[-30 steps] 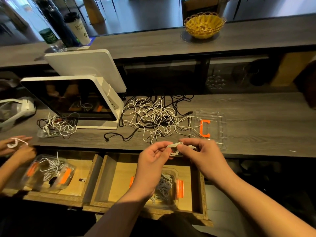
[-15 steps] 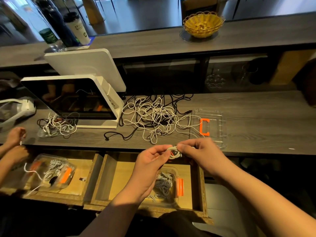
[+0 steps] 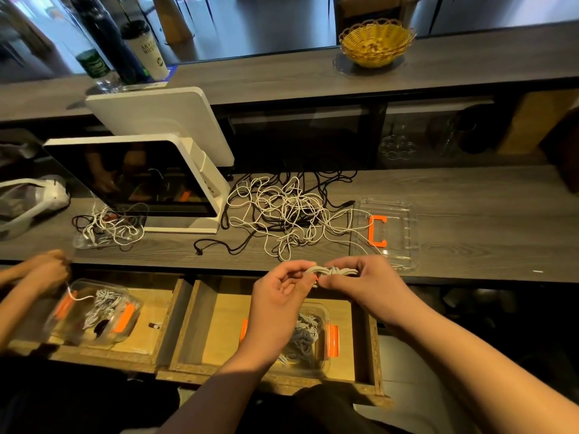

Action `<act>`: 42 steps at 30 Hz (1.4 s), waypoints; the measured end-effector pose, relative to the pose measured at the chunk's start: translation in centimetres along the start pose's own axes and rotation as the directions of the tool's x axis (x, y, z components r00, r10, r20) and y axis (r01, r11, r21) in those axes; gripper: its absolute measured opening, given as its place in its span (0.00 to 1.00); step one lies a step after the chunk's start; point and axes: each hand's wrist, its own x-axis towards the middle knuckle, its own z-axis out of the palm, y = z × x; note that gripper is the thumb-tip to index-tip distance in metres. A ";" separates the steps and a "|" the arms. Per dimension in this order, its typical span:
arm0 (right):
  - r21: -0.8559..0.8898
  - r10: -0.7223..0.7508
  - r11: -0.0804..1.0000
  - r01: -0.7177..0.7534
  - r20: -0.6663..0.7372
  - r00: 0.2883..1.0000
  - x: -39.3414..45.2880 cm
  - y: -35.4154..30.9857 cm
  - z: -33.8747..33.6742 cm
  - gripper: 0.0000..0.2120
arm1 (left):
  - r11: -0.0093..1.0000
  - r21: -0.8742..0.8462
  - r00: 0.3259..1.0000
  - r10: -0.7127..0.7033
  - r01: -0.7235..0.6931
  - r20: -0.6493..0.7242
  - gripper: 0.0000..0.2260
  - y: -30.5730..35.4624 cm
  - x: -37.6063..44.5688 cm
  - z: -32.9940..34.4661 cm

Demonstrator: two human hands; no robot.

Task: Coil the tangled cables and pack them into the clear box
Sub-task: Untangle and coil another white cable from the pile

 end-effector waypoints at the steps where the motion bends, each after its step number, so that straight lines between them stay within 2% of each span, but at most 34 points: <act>1: 0.013 0.009 1.000 -0.009 -0.011 1.000 0.0 0.1 0.3 0.10 | 1.000 -0.001 1.000 -0.001 0.001 0.003 0.09 0.0 0.0 -0.1; 5: 0.046 0.004 0.999 -0.003 -0.025 1.000 -0.3 0.3 0.8 0.08 | 0.998 -0.045 0.999 -0.044 0.045 0.021 0.09 0.1 0.1 -0.5; 7: 0.059 -0.010 0.998 0.011 -0.017 1.000 -0.4 0.4 0.9 0.08 | 0.975 -0.164 0.989 -0.143 0.149 0.044 0.09 0.1 0.1 -0.5; 10: 0.090 -0.028 0.995 0.030 -0.024 0.999 -0.4 0.4 1.3 0.06 | 0.845 -0.431 0.948 -0.302 0.317 0.105 0.13 0.0 0.3 -0.6; 12: 0.075 -0.035 0.997 0.037 -0.026 0.999 -0.3 0.5 1.4 0.06 | 0.773 -0.518 0.928 -0.343 0.367 0.145 0.14 0.1 0.5 -0.8; 20: 0.029 -0.089 0.996 0.090 -0.029 0.996 0.3 0.7 0.2 0.07 | 0.769 -0.492 0.912 -0.370 0.409 0.179 0.14 -0.2 0.9 0.2; 23: -0.010 -0.108 0.994 0.107 -0.026 0.994 0.3 0.7 0.5 0.06 | 0.912 -0.282 0.954 -0.286 0.298 0.084 0.11 -0.8 0.9 0.2; 25: -0.015 -0.116 0.993 0.116 -0.034 0.993 0.3 0.9 0.6 0.06 | 0.945 -0.203 0.967 -0.250 0.256 0.053 0.07 -1.0 0.9 0.2; 28: -0.045 -0.123 0.992 0.120 -0.055 0.991 0.5 1.2 0.7 0.05 | 0.930 -0.246 0.962 -0.264 0.272 0.063 0.07 -0.6 0.9 0.5; 31: -0.027 -0.122 0.992 0.121 -0.067 0.990 0.6 1.3 1.1 0.05 | 0.868 -0.382 0.948 -0.295 0.318 0.119 0.13 -0.4 0.9 0.4; 33: -0.004 -0.128 0.992 0.128 -0.092 0.988 0.6 1.3 1.1 0.09 | 0.865 -0.387 0.947 -0.289 0.320 0.138 0.15 -0.5 1.0 0.2; 35: 0.004 -0.139 0.990 0.140 -0.101 0.985 0.7 1.3 0.9 0.11 | 0.880 -0.359 0.950 -0.272 0.310 0.155 0.13 -0.7 1.3 0.1; 38: -0.028 -0.172 0.985 0.170 -0.073 0.982 0.8 1.3 0.6 0.04 | 0.879 -0.353 0.946 -0.281 0.322 0.163 0.10 -0.8 1.8 -0.2; 42: -0.051 -0.201 0.979 0.200 -0.031 0.979 0.8 1.3 0.6 0.03 | 0.824 -0.418 0.922 -0.309 0.382 0.235 0.11 -1.0 2.4 -0.4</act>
